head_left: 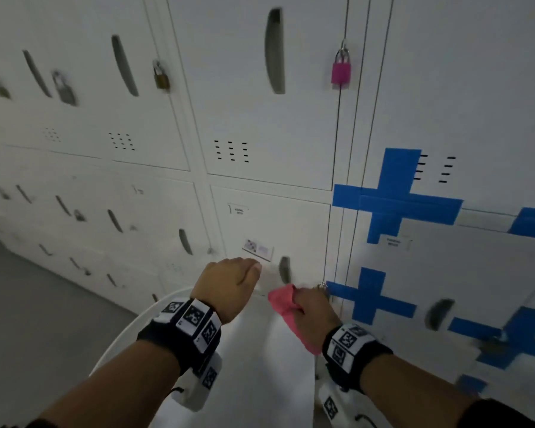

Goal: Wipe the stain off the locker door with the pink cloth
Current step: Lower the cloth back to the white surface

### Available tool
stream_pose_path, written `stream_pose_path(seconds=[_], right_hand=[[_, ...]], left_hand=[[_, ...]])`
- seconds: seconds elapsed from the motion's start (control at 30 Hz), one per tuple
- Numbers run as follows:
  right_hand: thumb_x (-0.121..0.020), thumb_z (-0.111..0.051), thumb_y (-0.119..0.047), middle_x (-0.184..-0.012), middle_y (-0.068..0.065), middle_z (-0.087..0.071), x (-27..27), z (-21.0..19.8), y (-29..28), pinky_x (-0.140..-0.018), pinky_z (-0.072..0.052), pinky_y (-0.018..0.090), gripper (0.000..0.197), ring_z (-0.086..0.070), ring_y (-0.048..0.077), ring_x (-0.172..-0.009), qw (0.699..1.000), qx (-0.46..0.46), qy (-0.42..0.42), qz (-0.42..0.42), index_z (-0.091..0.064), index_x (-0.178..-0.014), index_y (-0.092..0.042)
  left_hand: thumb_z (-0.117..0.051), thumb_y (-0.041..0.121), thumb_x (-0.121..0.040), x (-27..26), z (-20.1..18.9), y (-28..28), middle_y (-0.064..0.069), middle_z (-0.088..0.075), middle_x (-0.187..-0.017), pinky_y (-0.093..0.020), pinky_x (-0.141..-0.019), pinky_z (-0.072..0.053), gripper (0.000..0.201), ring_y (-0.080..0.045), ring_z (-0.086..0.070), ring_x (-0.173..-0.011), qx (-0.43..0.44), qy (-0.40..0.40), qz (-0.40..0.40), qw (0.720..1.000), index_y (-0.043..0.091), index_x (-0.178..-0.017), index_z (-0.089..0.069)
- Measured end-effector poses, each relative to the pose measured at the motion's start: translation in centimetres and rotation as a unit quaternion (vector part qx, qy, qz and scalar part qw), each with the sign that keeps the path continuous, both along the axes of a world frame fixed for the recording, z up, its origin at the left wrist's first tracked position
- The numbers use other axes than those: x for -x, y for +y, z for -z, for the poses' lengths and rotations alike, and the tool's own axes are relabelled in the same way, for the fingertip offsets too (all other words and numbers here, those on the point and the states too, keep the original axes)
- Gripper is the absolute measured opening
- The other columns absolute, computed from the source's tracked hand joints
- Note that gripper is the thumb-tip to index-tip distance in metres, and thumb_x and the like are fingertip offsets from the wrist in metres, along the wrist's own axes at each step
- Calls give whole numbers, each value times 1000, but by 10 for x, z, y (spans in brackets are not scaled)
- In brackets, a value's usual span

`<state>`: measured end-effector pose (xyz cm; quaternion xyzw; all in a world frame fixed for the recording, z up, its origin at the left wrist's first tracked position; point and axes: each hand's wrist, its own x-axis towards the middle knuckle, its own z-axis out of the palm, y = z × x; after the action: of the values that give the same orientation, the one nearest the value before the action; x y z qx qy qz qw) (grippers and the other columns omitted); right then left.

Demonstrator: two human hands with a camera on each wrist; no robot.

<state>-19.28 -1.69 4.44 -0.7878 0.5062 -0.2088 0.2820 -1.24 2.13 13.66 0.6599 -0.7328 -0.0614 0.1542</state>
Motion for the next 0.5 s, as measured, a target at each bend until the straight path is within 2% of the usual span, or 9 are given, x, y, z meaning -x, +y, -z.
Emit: stream_pose_path(seconds=[0.1, 0.17, 0.23, 0.3, 0.33, 0.37, 0.43, 0.47, 0.5], right_hand=[[-95, -43, -27, -117, -11, -61, -24, 45, -15, -99, -41, 21, 30, -52, 5, -109, 998, 48, 16, -27, -63, -116, -38], [-94, -45, -24, -111, -14, -62, -37, 81, -24, -98, -43, 27, 28, -54, 6, -108, 995, 65, 66, -47, -63, -112, -36], [-93, -42, -23, -102, -14, -68, -44, 81, -14, -91, -50, 35, 28, -62, 10, -101, 988, 36, 140, -60, -66, -104, -33], [-91, -51, -14, -101, -8, -71, -47, 85, -7, -87, -54, 30, 25, -67, 10, -98, 992, -7, 94, -81, -69, -105, -23], [-89, -55, -10, -107, -3, -71, -48, 84, -5, -90, -53, 29, 26, -66, 13, -102, 990, -14, 98, -103, -68, -110, -17], [-88, -56, -12, -114, 3, -67, -49, 80, -2, -95, -49, 32, 29, -62, 20, -109, 987, -27, 112, -113, -64, -116, -13], [-85, -57, -19, -117, 9, -64, -45, 78, -4, -97, -45, 40, 33, -56, 28, -110, 984, -60, 141, -95, -63, -117, -13], [-84, -58, -20, -112, 9, -66, -44, 73, -5, -93, -48, 40, 30, -59, 28, -106, 980, -77, 157, -99, -65, -113, -14], [-83, -59, -17, -107, 7, -68, -43, 68, -5, -88, -52, 38, 28, -63, 25, -101, 982, -97, 130, -100, -67, -110, -16]], left_hand=[[-1, 56, -77, -14, 22, 0, -4, -69, -113, -43, -93, -43, 80, -27, -61, -103, -23, -5, -11, 1000, 19, -114, -61], [-3, 55, -80, -21, 34, 1, -4, -68, -114, -43, -93, -43, 76, -27, -60, -104, -37, -11, -14, 999, 20, -117, -60], [-9, 51, -86, -28, 43, 3, -4, -69, -112, -42, -92, -43, 67, -27, -60, -101, -47, -14, -18, 999, 20, -117, -60], [-11, 49, -88, -35, 52, 6, -4, -69, -111, -42, -90, -44, 63, -27, -61, -99, -50, -12, -17, 999, 21, -117, -60], [-11, 49, -88, -38, 56, 6, -4, -70, -111, -42, -90, -45, 64, -27, -62, -99, -49, -9, -18, 999, 21, -118, -60], [-12, 48, -88, -40, 57, 7, -5, -70, -112, -41, -90, -45, 64, -27, -62, -100, -49, -9, -19, 999, 20, -118, -61], [-10, 48, -88, -43, 59, 7, -5, -70, -111, -41, -90, -46, 65, -27, -62, -99, -48, -18, -19, 999, 20, -116, -61], [-7, 51, -85, -43, 58, 7, -5, -70, -109, -41, -89, -46, 69, -28, -62, -98, -46, -23, -16, 999, 20, -113, -61], [-4, 53, -82, -41, 55, 6, -5, -70, -106, -42, -88, -46, 72, -28, -62, -96, -48, -28, -15, 998, 19, -110, -61]])
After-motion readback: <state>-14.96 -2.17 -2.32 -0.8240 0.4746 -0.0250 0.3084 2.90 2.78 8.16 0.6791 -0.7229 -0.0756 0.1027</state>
